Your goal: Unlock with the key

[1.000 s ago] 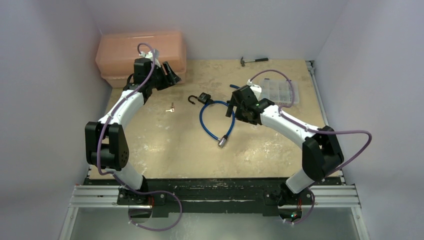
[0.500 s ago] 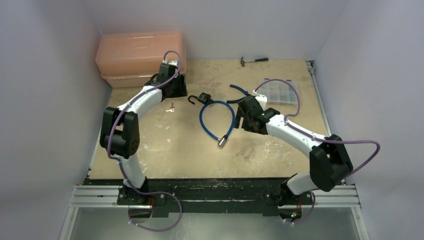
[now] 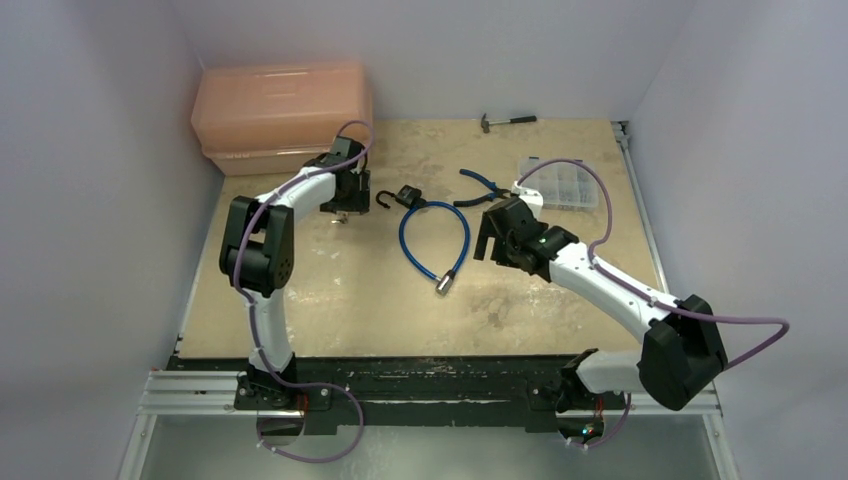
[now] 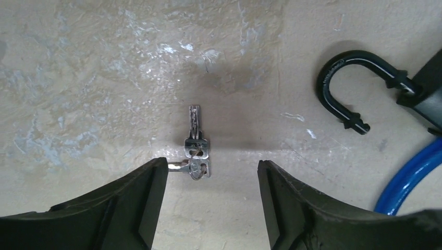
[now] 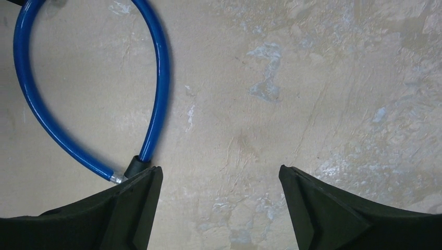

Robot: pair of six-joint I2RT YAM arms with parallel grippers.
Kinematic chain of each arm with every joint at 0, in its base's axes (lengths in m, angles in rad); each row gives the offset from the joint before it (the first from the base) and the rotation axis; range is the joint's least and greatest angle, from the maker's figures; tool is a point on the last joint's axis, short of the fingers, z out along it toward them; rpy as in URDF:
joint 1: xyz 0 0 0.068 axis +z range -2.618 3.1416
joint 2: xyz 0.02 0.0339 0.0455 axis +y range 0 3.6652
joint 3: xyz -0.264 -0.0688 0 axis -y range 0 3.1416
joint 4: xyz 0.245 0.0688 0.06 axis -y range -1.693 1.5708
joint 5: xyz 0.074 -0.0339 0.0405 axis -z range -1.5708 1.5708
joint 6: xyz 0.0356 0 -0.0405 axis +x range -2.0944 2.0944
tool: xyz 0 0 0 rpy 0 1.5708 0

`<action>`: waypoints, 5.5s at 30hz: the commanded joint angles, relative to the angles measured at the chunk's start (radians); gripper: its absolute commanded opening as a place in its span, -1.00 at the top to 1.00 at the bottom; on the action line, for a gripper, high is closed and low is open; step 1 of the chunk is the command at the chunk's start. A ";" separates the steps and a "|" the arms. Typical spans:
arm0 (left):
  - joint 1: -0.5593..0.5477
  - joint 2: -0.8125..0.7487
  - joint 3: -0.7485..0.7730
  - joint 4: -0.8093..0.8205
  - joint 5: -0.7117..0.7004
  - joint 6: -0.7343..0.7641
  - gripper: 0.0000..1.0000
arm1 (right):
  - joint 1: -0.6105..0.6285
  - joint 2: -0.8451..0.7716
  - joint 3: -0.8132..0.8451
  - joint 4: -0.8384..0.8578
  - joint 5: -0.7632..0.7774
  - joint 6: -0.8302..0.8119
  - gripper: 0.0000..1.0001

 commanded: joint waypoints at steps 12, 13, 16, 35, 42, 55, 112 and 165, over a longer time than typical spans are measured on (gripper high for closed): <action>0.060 0.105 0.078 -0.047 0.057 0.031 0.10 | -0.001 -0.071 -0.033 0.028 0.001 -0.036 -0.87; 0.060 0.113 0.081 -0.051 0.061 0.036 0.12 | -0.001 -0.072 -0.036 0.028 0.002 -0.036 -0.87; 0.060 0.130 0.083 -0.062 0.067 0.043 0.20 | -0.001 -0.074 -0.040 0.029 -0.001 -0.033 -0.86; -0.020 0.049 0.073 -0.013 0.271 0.066 1.00 | -0.002 -0.119 -0.050 0.058 -0.042 -0.056 -0.84; -0.031 -0.018 0.061 0.020 0.329 0.053 1.00 | -0.001 -0.136 -0.048 0.097 -0.077 -0.061 -0.83; -0.046 -0.126 0.033 0.097 0.477 0.053 1.00 | -0.001 -0.157 -0.044 0.247 -0.222 -0.041 -0.77; -0.313 -0.370 -0.101 0.259 0.644 0.260 1.00 | -0.013 0.223 0.406 0.127 -0.214 0.458 -0.24; -0.297 -0.471 -0.164 0.373 0.782 0.231 -0.26 | -0.026 0.082 0.203 0.422 -0.329 0.190 1.00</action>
